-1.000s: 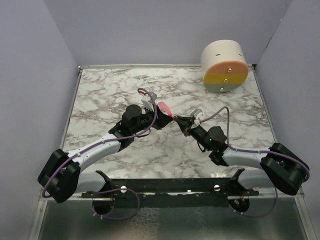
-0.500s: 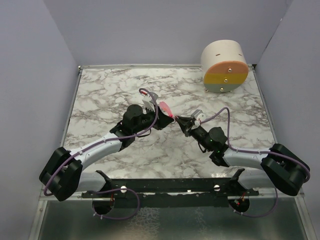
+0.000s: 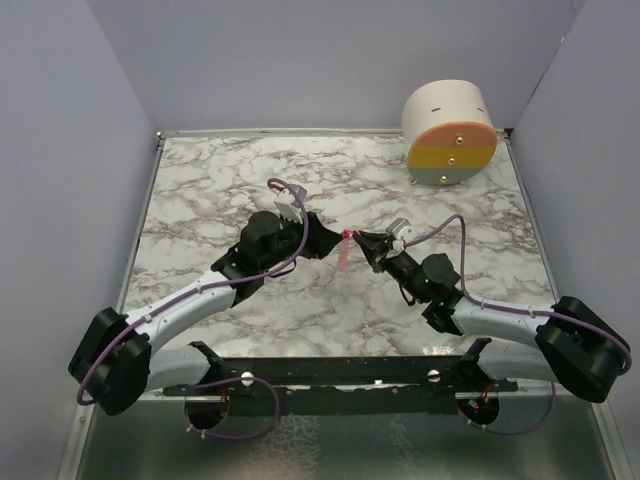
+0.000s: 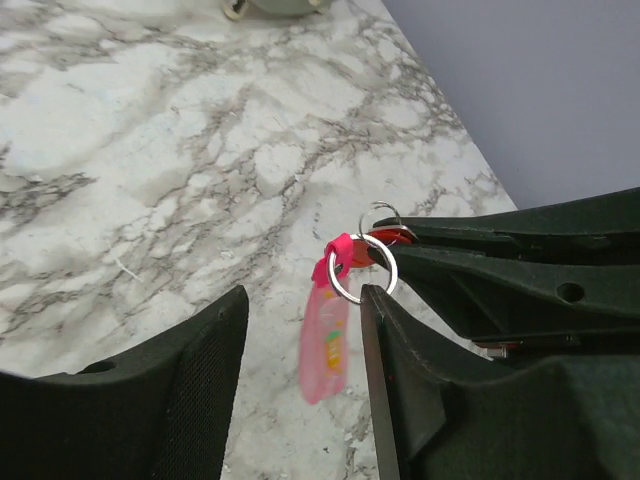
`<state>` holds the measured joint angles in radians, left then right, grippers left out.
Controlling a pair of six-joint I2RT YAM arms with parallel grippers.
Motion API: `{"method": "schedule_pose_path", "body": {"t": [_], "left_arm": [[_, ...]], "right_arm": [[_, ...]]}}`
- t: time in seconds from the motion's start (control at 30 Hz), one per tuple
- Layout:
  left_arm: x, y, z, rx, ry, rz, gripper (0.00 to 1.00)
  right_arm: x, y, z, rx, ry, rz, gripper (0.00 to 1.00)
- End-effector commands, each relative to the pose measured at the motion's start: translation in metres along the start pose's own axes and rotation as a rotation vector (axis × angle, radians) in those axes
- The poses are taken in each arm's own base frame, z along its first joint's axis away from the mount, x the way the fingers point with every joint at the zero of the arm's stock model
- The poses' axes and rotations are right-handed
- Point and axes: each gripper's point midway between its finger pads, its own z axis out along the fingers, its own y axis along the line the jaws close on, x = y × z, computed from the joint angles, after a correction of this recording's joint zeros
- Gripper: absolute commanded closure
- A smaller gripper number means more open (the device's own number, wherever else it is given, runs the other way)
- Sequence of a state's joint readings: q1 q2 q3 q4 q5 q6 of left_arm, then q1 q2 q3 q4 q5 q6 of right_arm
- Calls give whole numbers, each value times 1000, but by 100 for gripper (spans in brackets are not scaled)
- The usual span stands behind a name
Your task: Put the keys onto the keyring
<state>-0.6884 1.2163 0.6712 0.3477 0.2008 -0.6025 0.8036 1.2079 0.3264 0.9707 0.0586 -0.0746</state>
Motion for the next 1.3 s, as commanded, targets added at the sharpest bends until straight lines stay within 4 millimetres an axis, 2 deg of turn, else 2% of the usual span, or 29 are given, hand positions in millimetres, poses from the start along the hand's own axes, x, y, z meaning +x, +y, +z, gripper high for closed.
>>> {"method": "schedule_pose_path", "body": {"t": [0.0,0.2,0.37,0.6,0.87,0.97,1.27], "left_arm": [[-26,16,-25,-126,-129,52,48],[-42,18,-51,-157,-235,111,48],[-43,20,-58,-155,-264,153,48],[-39,20,-48,-124,-263,189,50],[-36,17,-40,-70,-291,225,56],[-33,15,-38,-49,-288,237,56],[-28,1,-32,56,-286,319,54]], "right_arm": [[-14,-7,8,38,-14,0,91],[-6,-7,17,43,63,19,93],[-2,-6,21,42,107,32,94],[-5,0,22,8,122,42,96],[-19,15,8,-130,40,-102,99],[-25,25,5,-197,-5,-161,99],[-32,52,8,-399,3,-276,99]]}}
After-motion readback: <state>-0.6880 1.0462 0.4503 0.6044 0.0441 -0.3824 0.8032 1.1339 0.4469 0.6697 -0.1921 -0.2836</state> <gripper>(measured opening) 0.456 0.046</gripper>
